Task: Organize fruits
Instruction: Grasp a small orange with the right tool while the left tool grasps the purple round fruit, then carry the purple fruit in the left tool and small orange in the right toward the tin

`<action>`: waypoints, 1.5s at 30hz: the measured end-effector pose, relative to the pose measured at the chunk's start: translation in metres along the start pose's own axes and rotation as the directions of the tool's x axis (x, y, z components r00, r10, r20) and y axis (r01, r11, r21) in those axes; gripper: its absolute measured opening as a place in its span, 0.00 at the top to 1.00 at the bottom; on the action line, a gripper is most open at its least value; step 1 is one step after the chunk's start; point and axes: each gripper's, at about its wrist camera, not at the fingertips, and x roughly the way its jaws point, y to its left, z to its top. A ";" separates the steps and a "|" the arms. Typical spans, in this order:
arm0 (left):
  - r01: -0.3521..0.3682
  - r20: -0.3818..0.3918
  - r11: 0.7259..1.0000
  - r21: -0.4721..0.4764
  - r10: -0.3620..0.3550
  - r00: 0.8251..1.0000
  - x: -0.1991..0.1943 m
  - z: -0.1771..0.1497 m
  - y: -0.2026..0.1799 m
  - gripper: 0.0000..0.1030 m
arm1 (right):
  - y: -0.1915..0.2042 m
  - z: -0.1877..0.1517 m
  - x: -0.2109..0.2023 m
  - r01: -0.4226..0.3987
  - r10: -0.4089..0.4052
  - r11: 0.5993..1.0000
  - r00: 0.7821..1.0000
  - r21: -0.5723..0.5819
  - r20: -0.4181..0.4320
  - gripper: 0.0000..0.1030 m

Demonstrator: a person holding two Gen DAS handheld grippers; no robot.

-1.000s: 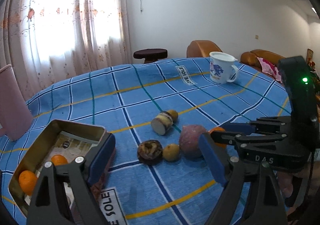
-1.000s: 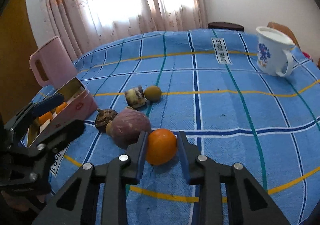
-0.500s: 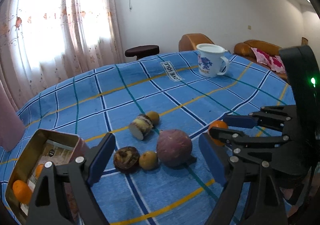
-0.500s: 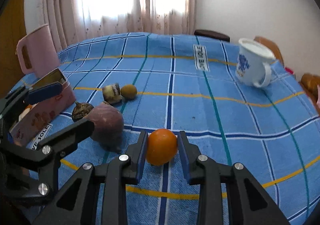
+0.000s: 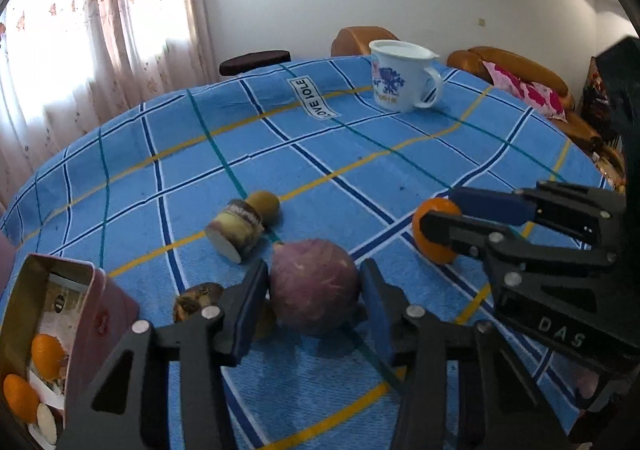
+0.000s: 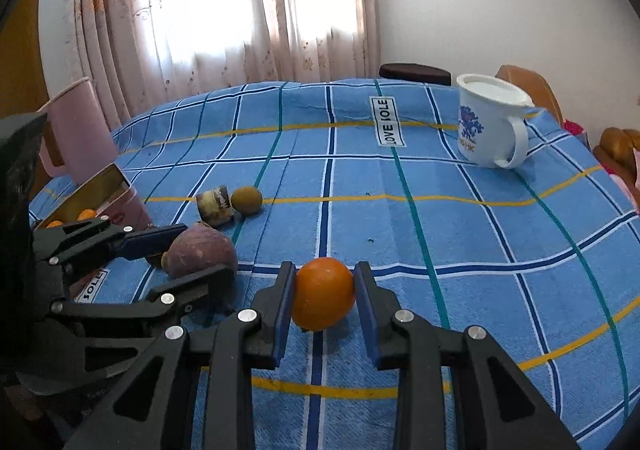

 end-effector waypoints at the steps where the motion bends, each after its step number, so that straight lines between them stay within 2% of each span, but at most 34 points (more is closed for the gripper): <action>1: 0.001 0.003 1.000 -0.002 -0.001 1.000 -0.001 0.000 0.001 0.52 | 0.000 0.000 -0.002 0.001 -0.001 1.000 1.000 -0.001 0.008 0.69; 9: -0.023 0.085 1.000 -0.019 0.024 0.996 -0.018 -0.003 0.003 0.53 | 0.002 -0.002 -0.019 -0.013 0.014 1.000 0.995 -0.014 0.097 0.69; 25: -0.090 0.243 0.994 -0.058 0.102 0.965 -0.047 -0.007 0.006 0.53 | 0.010 -0.006 -0.038 -0.014 0.026 0.998 0.978 -0.057 0.206 0.69; 45: -0.101 0.334 0.990 -0.099 0.129 0.934 -0.067 -0.016 0.010 0.53 | 0.011 -0.011 -0.054 -0.010 0.031 0.997 0.954 -0.072 0.297 0.69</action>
